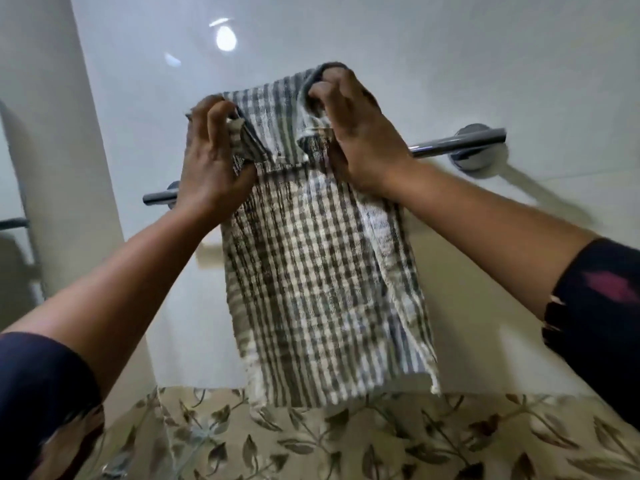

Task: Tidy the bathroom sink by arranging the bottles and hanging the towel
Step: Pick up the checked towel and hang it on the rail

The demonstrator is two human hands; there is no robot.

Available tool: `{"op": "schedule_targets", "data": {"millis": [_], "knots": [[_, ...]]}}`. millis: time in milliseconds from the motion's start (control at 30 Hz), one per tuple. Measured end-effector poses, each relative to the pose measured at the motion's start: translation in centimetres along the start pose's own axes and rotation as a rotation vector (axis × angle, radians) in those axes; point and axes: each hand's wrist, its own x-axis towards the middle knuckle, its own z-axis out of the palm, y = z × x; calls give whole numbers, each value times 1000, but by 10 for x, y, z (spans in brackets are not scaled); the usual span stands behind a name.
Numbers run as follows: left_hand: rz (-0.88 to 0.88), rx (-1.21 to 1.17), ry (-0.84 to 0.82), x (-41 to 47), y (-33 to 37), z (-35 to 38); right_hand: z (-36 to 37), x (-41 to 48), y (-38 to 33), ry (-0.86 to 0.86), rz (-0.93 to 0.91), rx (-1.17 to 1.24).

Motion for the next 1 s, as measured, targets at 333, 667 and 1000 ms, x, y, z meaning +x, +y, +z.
{"op": "schedule_targets", "data": {"millis": [333,667,1000], "knots": [[-196,14,-292,44,-2,18,-27,26,63,-537,113,-42],[-745,-328,-434,32,-12,7,-44,18,67,-896,571,319],[-571,-358,-310,0,-22,-10,-53,8,62,-854,481,608]]}}
